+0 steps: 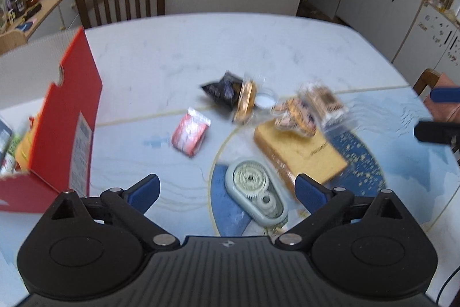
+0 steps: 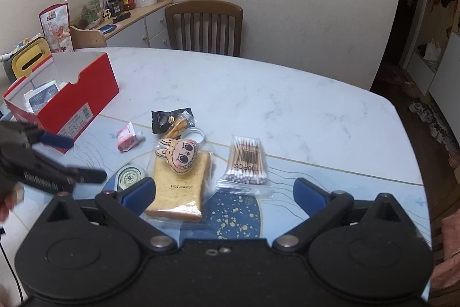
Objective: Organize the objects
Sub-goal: 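Move both tools back over the remaining items on the table, then grasp the correction tape with the left tool while the right tool grasps the bunny plush keychain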
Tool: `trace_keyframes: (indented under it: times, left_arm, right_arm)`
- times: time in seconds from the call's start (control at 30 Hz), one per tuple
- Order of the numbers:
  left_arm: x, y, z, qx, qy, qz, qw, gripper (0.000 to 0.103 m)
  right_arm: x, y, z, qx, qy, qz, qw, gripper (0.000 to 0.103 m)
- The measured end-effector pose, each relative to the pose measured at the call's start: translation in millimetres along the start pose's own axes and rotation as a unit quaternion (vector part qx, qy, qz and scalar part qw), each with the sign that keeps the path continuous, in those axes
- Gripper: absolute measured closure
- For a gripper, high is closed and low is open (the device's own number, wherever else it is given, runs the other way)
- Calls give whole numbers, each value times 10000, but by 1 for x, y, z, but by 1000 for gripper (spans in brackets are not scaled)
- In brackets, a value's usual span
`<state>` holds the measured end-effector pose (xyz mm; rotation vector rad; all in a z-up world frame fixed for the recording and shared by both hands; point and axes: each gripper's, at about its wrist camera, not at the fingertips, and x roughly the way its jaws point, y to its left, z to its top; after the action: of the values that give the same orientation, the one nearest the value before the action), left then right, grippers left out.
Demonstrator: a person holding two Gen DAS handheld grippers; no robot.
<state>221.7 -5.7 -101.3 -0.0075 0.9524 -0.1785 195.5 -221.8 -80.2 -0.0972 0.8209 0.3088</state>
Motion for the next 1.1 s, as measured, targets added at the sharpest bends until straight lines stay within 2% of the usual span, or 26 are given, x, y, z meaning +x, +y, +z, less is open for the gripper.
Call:
trace_keyframes:
  times: [0.27, 0.53, 0.83, 1.03, 1.1]
  left_arm:
    - [33, -11, -24, -48, 312, 143, 9994, 2]
    - [50, -18, -28, -130, 383, 237, 9989, 2]
    - [60, -24, -20, -66, 262, 542, 9982, 2]
    - [64, -25, -18, -87, 89, 623, 9980, 2]
    - [65, -24, -17, -106, 30, 640, 9979, 2]
  right_arm:
    - [27, 6, 7, -61, 158, 141, 9998, 1]
    - [47, 11, 8, -212, 312, 186, 9991, 1]
    - [70, 16, 13, -203, 420, 219, 9987, 4]
    - [92, 29, 17, -255, 462, 203, 9984, 10]
    - [101, 34, 19, -298, 491, 180, 9982, 15]
